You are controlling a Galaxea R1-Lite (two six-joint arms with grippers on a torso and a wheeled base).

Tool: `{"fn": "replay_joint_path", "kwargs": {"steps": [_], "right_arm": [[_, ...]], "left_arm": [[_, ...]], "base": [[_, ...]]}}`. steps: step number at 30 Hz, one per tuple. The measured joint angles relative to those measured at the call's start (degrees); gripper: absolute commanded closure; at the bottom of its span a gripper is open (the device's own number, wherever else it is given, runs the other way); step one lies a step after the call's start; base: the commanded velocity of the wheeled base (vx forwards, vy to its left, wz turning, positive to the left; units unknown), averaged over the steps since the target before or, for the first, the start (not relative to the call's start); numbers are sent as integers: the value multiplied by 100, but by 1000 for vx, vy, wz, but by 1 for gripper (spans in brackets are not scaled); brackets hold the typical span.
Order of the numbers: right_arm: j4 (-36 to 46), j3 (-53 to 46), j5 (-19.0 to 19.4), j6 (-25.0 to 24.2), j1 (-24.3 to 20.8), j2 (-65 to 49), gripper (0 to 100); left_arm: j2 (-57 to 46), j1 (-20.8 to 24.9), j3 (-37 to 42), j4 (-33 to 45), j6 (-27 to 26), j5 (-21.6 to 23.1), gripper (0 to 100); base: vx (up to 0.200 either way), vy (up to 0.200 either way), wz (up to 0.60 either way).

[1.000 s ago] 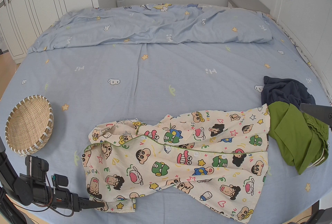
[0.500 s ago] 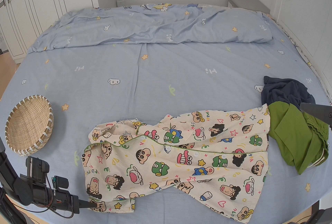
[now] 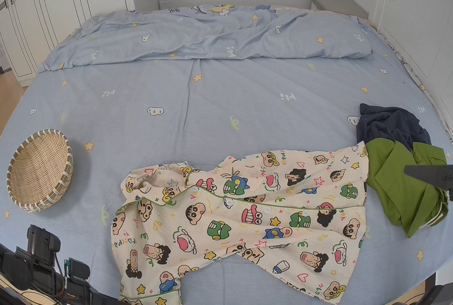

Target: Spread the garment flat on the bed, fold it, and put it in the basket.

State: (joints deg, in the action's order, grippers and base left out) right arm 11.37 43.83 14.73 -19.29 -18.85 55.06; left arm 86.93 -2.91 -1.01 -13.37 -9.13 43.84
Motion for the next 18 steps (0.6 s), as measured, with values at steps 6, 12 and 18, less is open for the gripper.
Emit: {"fn": "replay_joint_path", "kwargs": {"steps": [6,12,18], "right_arm": [[792,-111,282,-17,16,-38,0],[1148,-579,717,-20,94,-63,0],[956,-1521,1163,5,113,6,0]], "left_arm": [[-311,33,-35,547,-562,11,100],[-411,27,-83,635,-578,1,100],[-441,27,-91,638,-580,-10,100]], "base": [[0,0,0],[0,0,0],[0,0,0]]}}
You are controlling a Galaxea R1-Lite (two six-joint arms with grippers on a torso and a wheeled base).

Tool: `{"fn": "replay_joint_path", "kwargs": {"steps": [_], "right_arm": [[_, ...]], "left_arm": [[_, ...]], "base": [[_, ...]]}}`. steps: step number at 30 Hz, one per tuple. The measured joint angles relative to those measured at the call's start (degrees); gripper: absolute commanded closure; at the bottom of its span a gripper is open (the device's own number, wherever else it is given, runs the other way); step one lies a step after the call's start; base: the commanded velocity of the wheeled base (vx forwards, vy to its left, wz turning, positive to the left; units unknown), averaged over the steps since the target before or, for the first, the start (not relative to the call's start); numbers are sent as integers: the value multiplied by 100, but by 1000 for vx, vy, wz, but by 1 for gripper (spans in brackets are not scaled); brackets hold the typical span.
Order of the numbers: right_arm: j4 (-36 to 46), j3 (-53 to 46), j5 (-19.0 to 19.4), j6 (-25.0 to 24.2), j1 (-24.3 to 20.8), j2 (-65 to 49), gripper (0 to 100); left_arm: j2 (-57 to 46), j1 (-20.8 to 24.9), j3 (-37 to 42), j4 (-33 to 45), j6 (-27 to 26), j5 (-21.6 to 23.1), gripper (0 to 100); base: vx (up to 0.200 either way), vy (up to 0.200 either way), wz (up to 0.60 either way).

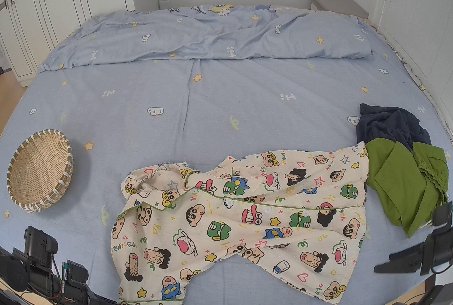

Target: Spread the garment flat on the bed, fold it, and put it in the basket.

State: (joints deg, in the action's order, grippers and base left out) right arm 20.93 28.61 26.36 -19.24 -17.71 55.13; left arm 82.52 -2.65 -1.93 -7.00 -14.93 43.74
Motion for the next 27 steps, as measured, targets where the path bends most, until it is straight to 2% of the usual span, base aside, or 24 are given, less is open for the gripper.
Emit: {"fn": "replay_joint_path", "kwargs": {"steps": [6,15,23,27], "right_arm": [[-464,-1014,260,20,-37,280,0],[-2036,-1872,577,132,-127,1425,0],[-2703,-2181,807,961,-171,2638,0],[-3037,-2272,842,1145,-180,3123,0]], "left_arm": [[-5,-5,-2,0,-1,-17,100],[-2,0,-7,-9,2,-35,100],[4,0,-11,-24,7,-39,100],[9,-5,-18,-26,7,-41,100]], "base": [[0,0,0],[0,0,0],[0,0,0],[0,0,0]]}}
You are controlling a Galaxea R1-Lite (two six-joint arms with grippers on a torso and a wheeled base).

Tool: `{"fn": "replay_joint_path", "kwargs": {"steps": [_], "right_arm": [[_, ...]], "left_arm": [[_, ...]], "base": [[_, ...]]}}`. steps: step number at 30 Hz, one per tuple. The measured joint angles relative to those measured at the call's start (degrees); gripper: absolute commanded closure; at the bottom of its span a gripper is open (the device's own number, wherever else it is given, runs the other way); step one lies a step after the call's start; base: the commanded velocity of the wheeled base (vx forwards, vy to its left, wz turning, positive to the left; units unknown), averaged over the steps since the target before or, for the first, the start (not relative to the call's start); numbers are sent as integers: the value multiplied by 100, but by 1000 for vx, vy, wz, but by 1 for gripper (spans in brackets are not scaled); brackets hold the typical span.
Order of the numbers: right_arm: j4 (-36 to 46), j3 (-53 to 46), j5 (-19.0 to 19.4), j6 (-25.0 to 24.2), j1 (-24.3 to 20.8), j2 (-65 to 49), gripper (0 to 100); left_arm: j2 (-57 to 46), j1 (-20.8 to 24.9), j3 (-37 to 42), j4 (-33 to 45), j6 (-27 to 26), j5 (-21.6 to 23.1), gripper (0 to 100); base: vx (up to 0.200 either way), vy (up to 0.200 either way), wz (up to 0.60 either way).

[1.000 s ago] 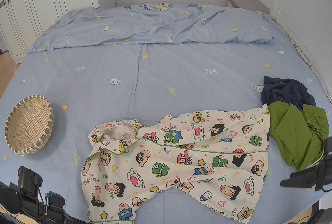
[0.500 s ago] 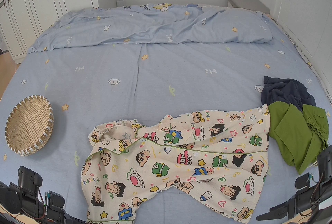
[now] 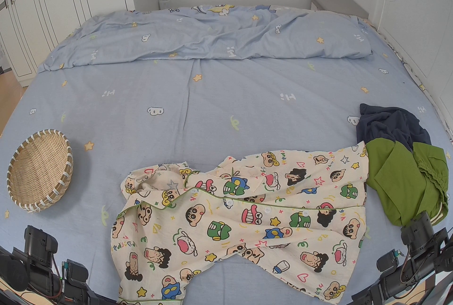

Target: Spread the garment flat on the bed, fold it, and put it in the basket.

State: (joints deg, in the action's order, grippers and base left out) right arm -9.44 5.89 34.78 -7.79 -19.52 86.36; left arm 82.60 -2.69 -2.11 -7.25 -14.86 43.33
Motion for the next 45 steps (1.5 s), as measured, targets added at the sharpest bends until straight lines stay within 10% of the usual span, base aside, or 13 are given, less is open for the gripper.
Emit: {"fn": "replay_joint_path", "kwargs": {"steps": [29,30,45], "right_arm": [[-2091,-245,35,-323,-443,1773,0],[-2121,-251,33,-351,-443,1788,100],[-2217,-330,26,-567,-380,1819,100]], "left_arm": [[-5,-11,0,-2,0,0,100],[-5,-11,0,-2,2,0,100],[-11,0,7,-2,0,2,100]], "base": [[0,0,0],[0,0,0],[0,0,0]]}}
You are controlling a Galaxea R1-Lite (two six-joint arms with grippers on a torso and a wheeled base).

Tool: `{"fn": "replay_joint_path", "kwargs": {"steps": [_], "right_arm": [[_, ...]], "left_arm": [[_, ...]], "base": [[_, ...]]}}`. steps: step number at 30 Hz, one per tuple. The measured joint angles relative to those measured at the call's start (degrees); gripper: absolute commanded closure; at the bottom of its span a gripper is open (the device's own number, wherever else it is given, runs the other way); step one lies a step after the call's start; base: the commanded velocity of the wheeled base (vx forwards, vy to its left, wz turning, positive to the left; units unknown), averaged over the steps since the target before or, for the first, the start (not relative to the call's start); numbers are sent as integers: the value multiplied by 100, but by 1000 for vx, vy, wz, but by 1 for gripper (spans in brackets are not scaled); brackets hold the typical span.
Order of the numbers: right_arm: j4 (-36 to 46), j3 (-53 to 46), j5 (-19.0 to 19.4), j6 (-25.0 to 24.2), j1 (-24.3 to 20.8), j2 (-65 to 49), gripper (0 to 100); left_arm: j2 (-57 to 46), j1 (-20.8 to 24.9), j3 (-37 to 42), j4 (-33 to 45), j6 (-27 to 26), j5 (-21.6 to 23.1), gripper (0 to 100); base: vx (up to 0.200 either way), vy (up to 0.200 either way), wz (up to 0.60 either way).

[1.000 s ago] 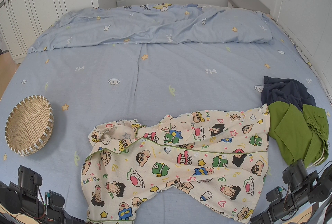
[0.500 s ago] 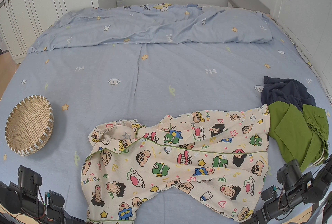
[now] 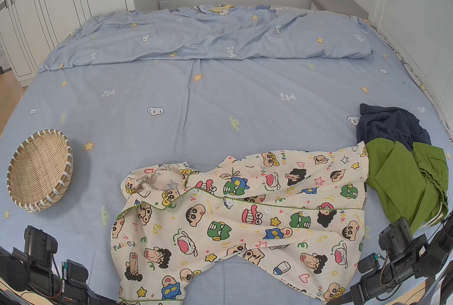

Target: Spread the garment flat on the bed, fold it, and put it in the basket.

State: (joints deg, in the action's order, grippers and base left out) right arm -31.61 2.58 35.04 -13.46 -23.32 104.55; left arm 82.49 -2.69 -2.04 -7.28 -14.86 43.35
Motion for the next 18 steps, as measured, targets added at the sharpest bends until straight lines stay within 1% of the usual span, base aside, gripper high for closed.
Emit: {"fn": "replay_joint_path", "kwargs": {"steps": [4,7,11,18], "right_arm": [[13,-116,-1,2,106,-52,100],[162,-143,-6,2,274,-216,100],[764,-157,-17,0,519,-553,100],[2103,48,-37,121,916,-1114,100]], "left_arm": [[5,-6,0,0,0,-9,100],[13,-5,2,6,2,-11,100],[41,17,6,15,2,-11,100],[177,72,6,24,-7,-7,100]], "base": [[0,0,0],[0,0,0],[0,0,0],[0,0,0]]}}
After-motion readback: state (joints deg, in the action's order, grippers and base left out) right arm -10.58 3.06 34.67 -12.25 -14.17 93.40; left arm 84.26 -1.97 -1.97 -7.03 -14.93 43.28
